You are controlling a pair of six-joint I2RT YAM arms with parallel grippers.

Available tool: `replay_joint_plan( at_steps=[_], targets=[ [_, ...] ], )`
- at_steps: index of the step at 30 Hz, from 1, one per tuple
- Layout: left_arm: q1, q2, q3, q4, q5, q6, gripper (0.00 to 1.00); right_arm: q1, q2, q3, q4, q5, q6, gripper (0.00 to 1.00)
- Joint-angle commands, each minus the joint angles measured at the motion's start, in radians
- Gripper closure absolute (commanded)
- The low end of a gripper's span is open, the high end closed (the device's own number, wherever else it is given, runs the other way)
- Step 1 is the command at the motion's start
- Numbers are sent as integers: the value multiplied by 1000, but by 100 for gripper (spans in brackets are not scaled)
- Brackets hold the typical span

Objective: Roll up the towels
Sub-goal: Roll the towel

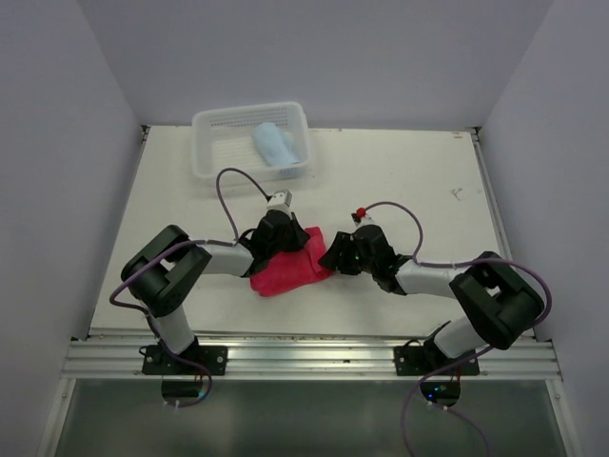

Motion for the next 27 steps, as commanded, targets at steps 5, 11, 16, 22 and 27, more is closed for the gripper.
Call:
replay_joint_plan(
  at_steps=[5,11,16,22,27],
  targets=[
    [3,-14,-21,-88,-80,-4,100,9,38,-32,25,-26,-7,53],
    [3,-20,-22,-105,-97,-12,100,34,58,-20,9,-7,-26,60],
    [3,-21,-22,-111,-99,-18,100,69,79,0,-13,23,-42,68],
    [3,-32,-19,-126,-100,-19,100,75,52,3,-44,71,-68,86],
    [6,-43,34,-183,-80,-10,100,95,-3,49,-154,171,-157,97]
  ],
)
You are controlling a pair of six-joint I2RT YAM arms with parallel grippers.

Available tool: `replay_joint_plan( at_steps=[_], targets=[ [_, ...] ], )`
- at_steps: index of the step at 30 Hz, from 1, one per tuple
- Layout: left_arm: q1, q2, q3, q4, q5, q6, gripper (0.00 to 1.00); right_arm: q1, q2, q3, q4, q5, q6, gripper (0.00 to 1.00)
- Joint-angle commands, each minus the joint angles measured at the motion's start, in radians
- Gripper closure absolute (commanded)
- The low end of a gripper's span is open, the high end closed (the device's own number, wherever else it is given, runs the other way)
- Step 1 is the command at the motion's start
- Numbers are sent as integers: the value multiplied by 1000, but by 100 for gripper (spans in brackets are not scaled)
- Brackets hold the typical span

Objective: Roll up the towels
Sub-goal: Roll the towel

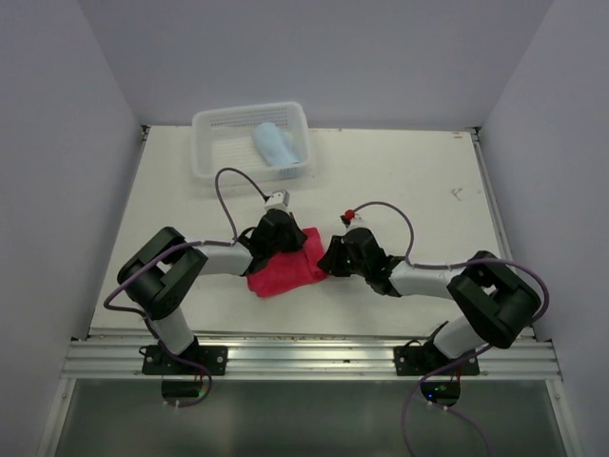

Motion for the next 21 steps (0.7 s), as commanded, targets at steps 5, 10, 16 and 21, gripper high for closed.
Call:
replay_joint_plan(
  at_steps=[5,10,16,21],
  targets=[
    [14,-16,83,-182,-38,37,87,38,-72,66,-254,190,-188,100],
    [29,-35,106,-216,-21,39,76,83,-82,78,-290,295,-245,100],
    [41,-90,122,-241,1,36,74,138,-82,95,-318,403,-314,100],
    [51,-111,143,-271,13,30,74,173,-84,118,-340,461,-355,100]
  ],
)
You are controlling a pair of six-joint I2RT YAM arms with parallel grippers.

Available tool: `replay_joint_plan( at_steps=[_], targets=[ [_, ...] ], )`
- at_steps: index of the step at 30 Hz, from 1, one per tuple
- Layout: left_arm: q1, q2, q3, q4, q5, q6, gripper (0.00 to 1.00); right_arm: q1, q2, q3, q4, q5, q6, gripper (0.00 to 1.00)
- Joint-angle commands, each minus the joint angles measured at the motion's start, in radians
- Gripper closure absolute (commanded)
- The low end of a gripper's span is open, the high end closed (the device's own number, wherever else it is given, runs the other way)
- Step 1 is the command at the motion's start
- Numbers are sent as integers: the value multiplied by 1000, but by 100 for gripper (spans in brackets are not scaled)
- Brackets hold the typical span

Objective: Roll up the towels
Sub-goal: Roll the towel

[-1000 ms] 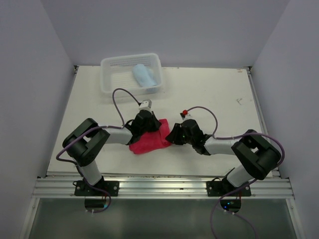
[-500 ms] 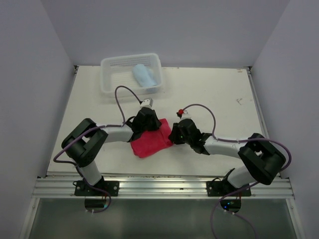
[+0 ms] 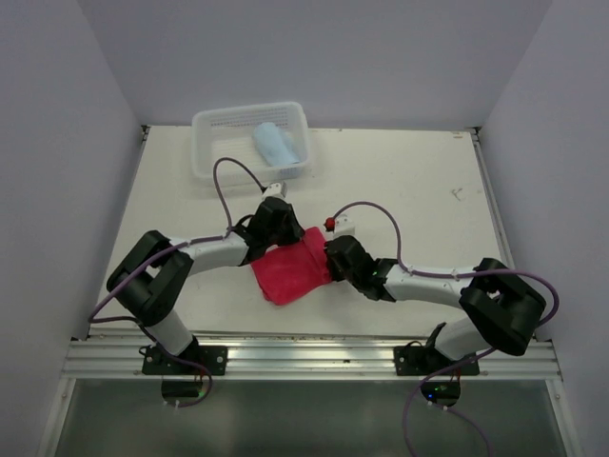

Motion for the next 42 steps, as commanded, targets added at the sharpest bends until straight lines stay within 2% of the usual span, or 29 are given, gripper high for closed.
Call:
replay_joint_plan(
  at_steps=[1,4,11,26,42],
  targets=[
    [20,-55,38,-25,-19,14,74,21,-16,39,-96,110,-80,100],
    [25,-65,42,-36,-5,8,78,38,-7,57,-98,153,-108,100],
    [55,-91,36,-54,33,-5,78,95,30,91,-150,281,-186,100],
    [92,-115,64,-57,102,-39,79,346,226,220,-222,610,-307,100],
    [91,-167,16,-1,230,-70,82,388,458,444,-406,682,-274,100]
  ],
)
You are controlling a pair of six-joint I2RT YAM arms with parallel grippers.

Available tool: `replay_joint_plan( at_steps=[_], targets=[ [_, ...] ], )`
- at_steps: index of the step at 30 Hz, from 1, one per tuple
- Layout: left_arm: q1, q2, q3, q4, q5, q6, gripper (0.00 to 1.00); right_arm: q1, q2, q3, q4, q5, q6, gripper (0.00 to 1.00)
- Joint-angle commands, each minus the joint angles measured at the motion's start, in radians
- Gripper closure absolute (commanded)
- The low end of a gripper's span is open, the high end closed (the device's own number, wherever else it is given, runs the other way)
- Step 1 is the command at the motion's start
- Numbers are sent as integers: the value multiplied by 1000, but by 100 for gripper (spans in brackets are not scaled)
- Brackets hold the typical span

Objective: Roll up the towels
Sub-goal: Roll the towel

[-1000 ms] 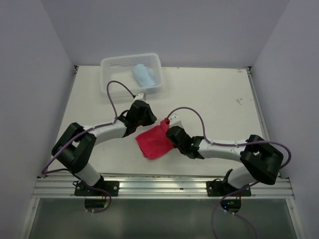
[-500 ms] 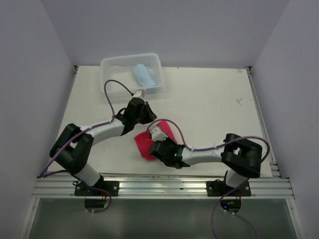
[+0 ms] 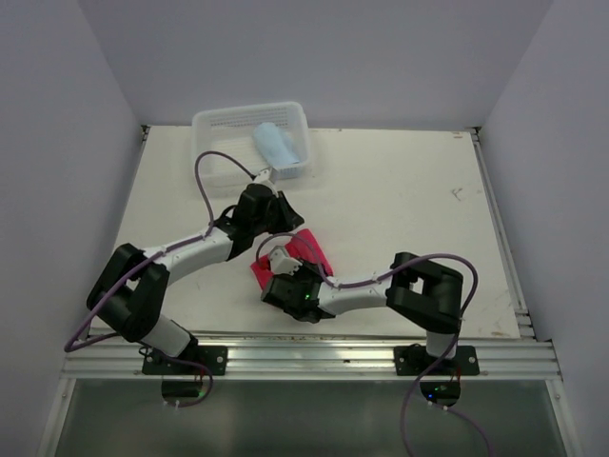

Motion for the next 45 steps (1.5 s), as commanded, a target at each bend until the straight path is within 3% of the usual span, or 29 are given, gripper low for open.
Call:
replay_joint_plan(
  at_steps=[1,14,31,45],
  targets=[
    [6,-33,-19,61,61,-29,82,9,57,70,-84,26,33,100],
    [-22,30,-51,139,119,-49,83,16,143,139,-156,18,46,100],
    [-37,197,-63,73,70,10,84,16,94,99,-47,-31,70,90],
    [-37,258,-34,7,40,18,86,16,-34,90,-67,-51,78,55]
  ],
)
